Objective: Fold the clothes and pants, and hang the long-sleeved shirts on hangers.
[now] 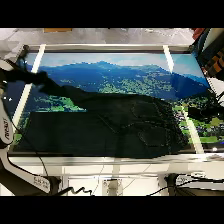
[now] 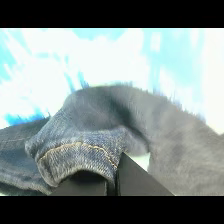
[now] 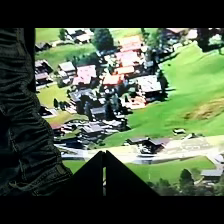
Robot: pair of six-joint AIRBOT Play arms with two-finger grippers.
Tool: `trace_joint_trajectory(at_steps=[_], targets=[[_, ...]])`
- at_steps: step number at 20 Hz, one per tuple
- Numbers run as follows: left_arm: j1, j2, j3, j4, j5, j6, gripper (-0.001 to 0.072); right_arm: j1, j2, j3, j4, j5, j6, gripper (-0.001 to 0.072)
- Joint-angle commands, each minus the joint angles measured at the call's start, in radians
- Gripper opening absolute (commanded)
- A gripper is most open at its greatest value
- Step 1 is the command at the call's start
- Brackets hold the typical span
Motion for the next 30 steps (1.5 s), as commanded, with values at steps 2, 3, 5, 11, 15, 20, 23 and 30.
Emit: trace_joint_trajectory(at_steps=[2, 3, 5, 11, 15, 20, 23, 30], targets=[[0.055, 0.108, 0.102, 0.008, 0.119, 0.0, 0.0027, 0.0, 0.0, 0.0, 0.016, -0.015, 0.0, 0.0038], [0.068, 0.12, 0.101, 0.022, 0.121, 0.0, 0.0027, 0.0, 0.0, 0.0, 0.016, -0.015, 0.0, 0.0039], [0.085, 0.121, 0.098, 0.081, 0.087, 0.0, 0.0027, 0.0, 0.0, 0.0, 0.016, -0.014, 0.0, 0.0038], [0.094, 0.087, 0.024, 0.351, -0.016, 0.0, 0.0028, 0.0, 0.0, 0.0, 0.016, -0.014, 0.0, 0.0038], [0.094, 0.03, 0.02, 0.465, -0.095, -0.015, 0.0701, 0.0, 0.0, 0.0, 0.036, -0.013, 0.0, 0.0051], [0.109, 0.016, 0.02, 0.601, -0.18, -0.033, 0.0672, -0.017, -0.039, 0.0, 0.029, -0.087, 0.02, 0.0089], [0.15, 0.031, 0.02, 0.583, -0.209, -0.043, 0.064, -0.078, -0.148, 0.0, 0.148, 0.046, -0.011, 0.0042], [0.204, 0.069, 0.02, 0.551, -0.258, -0.068, 0.064, -0.068, -0.306, 0.001, 0.373, 0.1, -0.134, 0.0648]])
